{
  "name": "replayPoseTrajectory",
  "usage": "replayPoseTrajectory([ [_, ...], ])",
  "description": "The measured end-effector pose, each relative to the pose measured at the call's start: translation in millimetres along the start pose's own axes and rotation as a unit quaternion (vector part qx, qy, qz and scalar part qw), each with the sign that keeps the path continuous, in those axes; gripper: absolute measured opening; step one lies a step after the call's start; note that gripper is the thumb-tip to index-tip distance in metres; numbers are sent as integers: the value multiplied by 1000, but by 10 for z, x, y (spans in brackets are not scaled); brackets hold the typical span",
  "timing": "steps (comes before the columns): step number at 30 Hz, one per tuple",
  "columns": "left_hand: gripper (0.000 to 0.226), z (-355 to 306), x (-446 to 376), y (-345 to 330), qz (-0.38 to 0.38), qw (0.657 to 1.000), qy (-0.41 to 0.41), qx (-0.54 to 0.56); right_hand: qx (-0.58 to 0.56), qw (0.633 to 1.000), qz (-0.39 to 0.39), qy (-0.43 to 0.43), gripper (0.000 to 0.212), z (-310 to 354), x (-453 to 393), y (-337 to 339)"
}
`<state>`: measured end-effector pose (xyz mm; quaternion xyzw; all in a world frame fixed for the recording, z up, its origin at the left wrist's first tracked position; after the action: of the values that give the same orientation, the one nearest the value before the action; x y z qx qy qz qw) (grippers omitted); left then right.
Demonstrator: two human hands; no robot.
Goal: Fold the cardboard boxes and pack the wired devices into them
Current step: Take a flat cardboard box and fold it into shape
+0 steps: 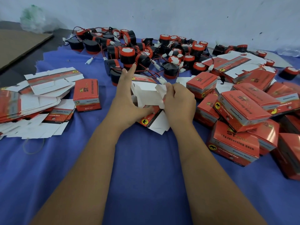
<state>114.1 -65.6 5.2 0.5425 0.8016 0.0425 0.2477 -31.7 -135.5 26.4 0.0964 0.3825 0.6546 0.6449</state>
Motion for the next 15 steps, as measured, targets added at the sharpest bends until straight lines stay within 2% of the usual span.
replayPoseTrajectory([
  [2,130,29,-17,-30,20,1000,8,1,-42,999,-19,-26,42,-52,-12,6],
  [8,136,61,-3,-33,24,1000,11,12,-99,993,-62,-29,42,-40,2,41],
  [15,120,-18,7,13,14,998,-23,54,-150,983,-100,-21,39,-22,38,119],
])
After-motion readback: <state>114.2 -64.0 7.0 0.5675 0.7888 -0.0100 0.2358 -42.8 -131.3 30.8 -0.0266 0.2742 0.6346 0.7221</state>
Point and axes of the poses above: each hand's wrist, its own x-axis away from the middle knuckle, its own y-axis out of the back of the hand, z = x × y, the point moved 6 cm from there along -x, towards the middle knuckle, and after that the axes turned 3 degrees about z, right-handed, at the moved point
